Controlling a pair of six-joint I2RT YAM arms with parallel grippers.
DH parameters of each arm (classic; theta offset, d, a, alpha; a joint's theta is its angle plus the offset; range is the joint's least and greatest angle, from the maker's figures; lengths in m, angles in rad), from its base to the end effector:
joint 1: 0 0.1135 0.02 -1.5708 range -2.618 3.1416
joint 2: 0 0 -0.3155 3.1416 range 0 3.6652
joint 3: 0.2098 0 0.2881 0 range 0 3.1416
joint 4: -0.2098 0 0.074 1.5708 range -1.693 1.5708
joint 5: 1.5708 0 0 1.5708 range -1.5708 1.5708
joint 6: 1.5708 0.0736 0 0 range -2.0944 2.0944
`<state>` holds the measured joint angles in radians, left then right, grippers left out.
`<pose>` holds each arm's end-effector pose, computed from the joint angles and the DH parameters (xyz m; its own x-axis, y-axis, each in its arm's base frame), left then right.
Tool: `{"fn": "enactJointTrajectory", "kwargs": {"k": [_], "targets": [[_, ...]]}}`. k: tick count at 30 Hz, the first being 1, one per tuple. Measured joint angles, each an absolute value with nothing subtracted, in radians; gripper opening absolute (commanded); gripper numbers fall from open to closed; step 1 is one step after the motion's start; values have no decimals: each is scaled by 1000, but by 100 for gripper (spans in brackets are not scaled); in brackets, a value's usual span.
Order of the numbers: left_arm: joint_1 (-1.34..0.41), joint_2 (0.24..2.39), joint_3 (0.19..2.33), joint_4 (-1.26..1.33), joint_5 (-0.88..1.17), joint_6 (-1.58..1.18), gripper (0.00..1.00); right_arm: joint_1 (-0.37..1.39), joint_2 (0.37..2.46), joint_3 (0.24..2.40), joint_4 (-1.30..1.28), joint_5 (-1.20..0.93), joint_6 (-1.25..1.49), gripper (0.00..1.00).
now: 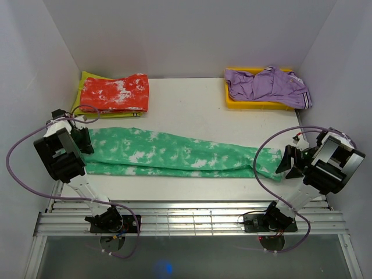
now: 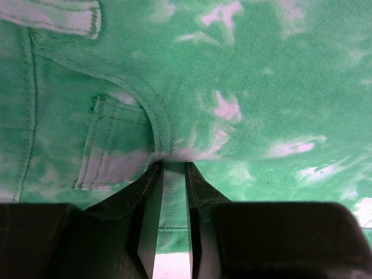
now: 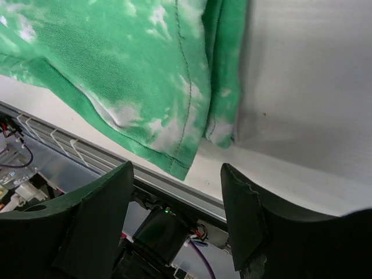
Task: Fold and stack the trousers
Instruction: Fold the trousers
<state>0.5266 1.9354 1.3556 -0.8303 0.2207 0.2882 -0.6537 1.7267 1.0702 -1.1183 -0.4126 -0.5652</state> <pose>0.3750 0.1994 0.1601 -0.9490 -0.2309 -0.2148 -0.1986 0.9667 -0.1617 0.2562 -0.1591 0.1622 -0.9894 0.1399 -0.0392 0.1086 0.8914 0.4401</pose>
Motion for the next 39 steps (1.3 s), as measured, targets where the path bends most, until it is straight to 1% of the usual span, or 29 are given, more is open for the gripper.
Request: {"fn": "enactJointTrajectory", "kwargs": {"k": [3,4,6,7,8,9,10,11,12,18,21,22,24,25,26,28,30,34,39], "targets": [[524,1916,1326,-805,221,279,33,-626,1753,1069,-1111,-424,-563,63],[523,1909,1317,-798,220,278,33,-617,1764,1070,-1102,-424,-556,56],[521,1897,1300,-785,220,272,33,-598,1803,1081,-1087,-419,-538,47],[521,1895,1298,-782,220,268,33,-590,1829,1098,-1085,-418,-525,38],[520,1895,1297,-781,220,264,33,-582,1857,1119,-1081,-413,-510,33],[520,1895,1298,-781,220,260,33,-575,1885,1141,-1070,-410,-496,26],[520,1895,1298,-782,221,255,33,-568,1910,1165,-1060,-406,-480,16],[520,1895,1299,-784,221,250,33,-560,1934,1191,-1055,-399,-466,11],[519,1896,1303,-788,221,244,33,-553,1953,1219,-1048,-395,-450,8],[514,1945,1368,-851,237,192,33,-494,2046,1404,-1015,-408,-369,8],[514,1958,1386,-866,245,175,33,-469,2071,1492,-995,-416,-346,24],[514,1960,1389,-869,249,171,34,-464,2072,1510,-994,-417,-344,38],[514,1960,1390,-871,255,169,35,-464,2066,1546,-998,-420,-348,58],[514,1960,1390,-871,258,168,35,-466,2061,1557,-1005,-420,-356,72],[514,1960,1390,-871,261,167,35,-471,2056,1565,-1015,-422,-367,76],[514,1957,1386,-868,273,167,36,-487,2042,1571,-1045,-427,-394,80],[514,1946,1369,-854,289,164,37,-509,2029,1569,-1088,-440,-413,80],[514,1917,1322,-823,325,159,38,-545,1993,1478,-1129,-484,-430,77],[513,1877,1264,-799,351,158,38,-555,2008,1367,-1138,-519,-410,73]]}}
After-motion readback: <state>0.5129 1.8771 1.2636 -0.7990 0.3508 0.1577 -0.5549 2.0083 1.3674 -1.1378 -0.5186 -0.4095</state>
